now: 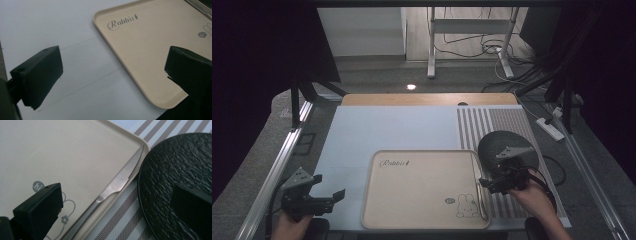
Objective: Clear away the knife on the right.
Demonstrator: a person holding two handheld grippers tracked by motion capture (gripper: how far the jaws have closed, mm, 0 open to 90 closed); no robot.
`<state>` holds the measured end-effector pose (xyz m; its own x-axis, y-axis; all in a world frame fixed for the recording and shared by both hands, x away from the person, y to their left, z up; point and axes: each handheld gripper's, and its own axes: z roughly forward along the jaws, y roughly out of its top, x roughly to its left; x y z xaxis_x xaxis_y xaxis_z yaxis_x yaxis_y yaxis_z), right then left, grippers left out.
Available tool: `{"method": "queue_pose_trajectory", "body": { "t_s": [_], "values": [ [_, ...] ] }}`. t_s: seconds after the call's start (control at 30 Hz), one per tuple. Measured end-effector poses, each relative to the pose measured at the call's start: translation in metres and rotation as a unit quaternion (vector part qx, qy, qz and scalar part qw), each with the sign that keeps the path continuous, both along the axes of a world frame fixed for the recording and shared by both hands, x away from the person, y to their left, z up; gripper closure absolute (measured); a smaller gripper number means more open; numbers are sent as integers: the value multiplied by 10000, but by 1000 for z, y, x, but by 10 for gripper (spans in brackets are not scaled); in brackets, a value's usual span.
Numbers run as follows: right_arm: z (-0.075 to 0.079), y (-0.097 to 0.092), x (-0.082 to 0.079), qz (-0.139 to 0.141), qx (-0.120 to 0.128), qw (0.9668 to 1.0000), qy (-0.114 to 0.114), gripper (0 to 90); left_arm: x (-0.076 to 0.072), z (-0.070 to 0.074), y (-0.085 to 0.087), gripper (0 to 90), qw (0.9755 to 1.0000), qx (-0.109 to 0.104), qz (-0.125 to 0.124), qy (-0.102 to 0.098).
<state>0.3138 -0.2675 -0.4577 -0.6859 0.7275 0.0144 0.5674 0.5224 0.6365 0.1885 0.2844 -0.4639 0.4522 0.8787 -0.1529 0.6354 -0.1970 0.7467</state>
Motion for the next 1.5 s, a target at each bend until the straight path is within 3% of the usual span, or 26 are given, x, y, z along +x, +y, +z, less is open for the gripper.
{"method": "queue_pose_trajectory", "body": {
  "t_s": [0.6,0.8,1.5],
  "values": [
    [-1,-29,-17,-372,88,9993,-12,0,0,0,0,17,10000,-7,15,6],
    [2,-35,-20,-503,262,9983,-92,0,0,0,1,17,10000,-12,21,7],
    [12,-54,-36,-735,387,9960,-338,0,1,0,1,17,10000,-39,48,23]
  ]
}}
